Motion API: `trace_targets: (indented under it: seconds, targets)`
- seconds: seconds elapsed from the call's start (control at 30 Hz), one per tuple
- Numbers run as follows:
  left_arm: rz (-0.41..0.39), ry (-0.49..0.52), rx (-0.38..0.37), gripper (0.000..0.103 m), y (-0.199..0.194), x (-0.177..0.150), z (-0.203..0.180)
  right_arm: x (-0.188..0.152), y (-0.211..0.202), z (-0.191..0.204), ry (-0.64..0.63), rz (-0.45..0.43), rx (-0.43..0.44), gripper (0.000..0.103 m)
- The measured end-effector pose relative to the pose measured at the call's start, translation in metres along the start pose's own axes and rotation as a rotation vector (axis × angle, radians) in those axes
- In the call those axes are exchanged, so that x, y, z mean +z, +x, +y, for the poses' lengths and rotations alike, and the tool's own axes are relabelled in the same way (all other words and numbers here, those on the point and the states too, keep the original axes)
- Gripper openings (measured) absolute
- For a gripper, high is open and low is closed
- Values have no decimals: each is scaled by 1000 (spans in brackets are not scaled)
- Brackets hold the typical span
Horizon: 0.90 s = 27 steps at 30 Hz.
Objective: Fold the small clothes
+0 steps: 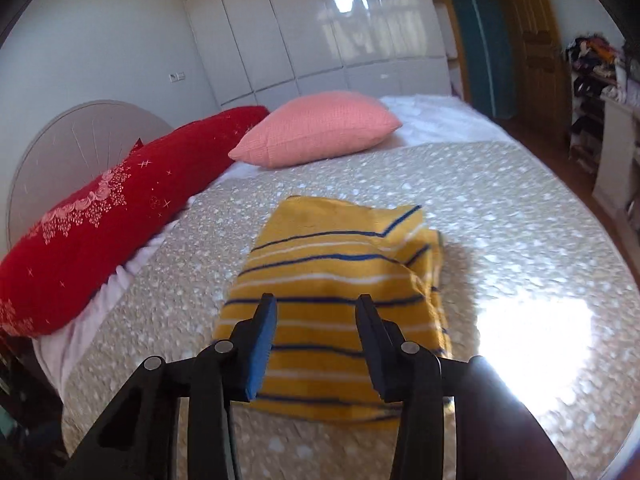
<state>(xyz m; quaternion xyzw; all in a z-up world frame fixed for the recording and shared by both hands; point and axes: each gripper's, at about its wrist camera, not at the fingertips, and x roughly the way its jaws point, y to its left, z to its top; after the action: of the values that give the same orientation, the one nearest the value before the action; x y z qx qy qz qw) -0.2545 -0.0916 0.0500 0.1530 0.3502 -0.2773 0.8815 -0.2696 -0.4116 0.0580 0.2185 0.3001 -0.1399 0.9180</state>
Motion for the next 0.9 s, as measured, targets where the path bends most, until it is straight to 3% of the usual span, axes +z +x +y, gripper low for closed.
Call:
trace_targets:
  seconds: [0.07, 0.1, 0.13, 0.2, 0.27, 0.3, 0.37, 0.43, 0.67, 0.9]
  targets:
    - [-13, -16, 21, 103, -7, -1, 12, 14, 45, -17, 76, 104, 26, 45]
    - [-17, -23, 26, 103, -9, -1, 18, 15, 66, -30, 111, 143, -30, 45]
    - [-22, -30, 30, 103, -11, -3, 23, 14, 77, -46, 153, 150, -80, 37]
    - [-28, -43, 44, 103, -13, -4, 33, 6, 75, -80, 289, 118, -45, 18]
    - [-29, -53, 54, 103, -11, -6, 41, -3, 53, -98, 388, 66, -39, 17]
    - [-26, -56, 56, 103, -10, -7, 42, -5, 38, -99, 388, 44, -67, 22]
    - [-11, -69, 49, 103, -3, -8, 43, -16, 5, -93, 340, 17, -187, 72]
    - [7, -76, 28, 103, 3, -8, 38, -35, -32, -85, 301, -24, -211, 81]
    - [54, -11, -37, 103, 15, -7, -8, -118, -95, -38, 44, 43, -345, 88]
    - [58, 76, -42, 103, 13, -3, -45, -150, -91, -28, 33, 110, -315, 90]
